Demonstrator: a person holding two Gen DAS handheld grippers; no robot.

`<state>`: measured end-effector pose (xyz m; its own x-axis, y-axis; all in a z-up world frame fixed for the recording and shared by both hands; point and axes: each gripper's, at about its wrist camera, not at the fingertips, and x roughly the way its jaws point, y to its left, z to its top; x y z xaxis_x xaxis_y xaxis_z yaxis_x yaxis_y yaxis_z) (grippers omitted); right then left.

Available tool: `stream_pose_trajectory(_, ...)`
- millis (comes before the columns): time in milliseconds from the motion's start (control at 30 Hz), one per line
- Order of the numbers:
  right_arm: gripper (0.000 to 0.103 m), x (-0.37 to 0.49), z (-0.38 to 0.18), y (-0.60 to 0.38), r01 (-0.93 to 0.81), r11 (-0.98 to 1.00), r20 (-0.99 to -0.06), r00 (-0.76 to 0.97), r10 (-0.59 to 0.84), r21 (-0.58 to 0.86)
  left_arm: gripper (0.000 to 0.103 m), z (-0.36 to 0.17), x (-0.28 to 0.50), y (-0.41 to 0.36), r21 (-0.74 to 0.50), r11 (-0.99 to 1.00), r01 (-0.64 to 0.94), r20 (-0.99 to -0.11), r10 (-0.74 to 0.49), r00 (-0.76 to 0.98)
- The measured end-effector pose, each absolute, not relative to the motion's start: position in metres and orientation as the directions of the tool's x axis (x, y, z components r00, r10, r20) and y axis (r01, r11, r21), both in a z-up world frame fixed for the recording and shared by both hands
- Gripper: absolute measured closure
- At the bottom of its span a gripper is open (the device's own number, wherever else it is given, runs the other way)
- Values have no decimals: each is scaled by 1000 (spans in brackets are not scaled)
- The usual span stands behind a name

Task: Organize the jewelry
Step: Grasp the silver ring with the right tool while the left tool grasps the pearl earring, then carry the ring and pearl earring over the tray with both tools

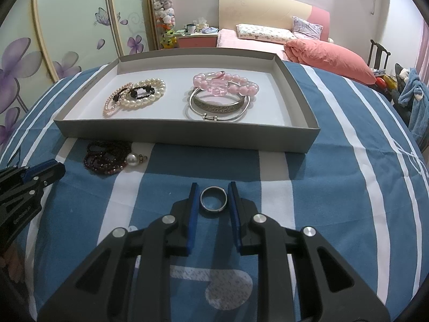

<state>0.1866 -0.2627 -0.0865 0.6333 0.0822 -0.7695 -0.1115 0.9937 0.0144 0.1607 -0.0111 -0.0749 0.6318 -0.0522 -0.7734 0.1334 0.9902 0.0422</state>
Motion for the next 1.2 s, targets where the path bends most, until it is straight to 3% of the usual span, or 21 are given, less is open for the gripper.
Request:
stream_pose_trajectory(900,81,181,-86,-266,-95,995,-770,632,90,39,86,-75,160,-8,7,993,118,-773,-70,630)
stream_pose_trajectory(1200,81,164,-61,-264,-105,991,-697,705,132,81,86,-56,145,-9,-19,993,115,-714,-94,693)
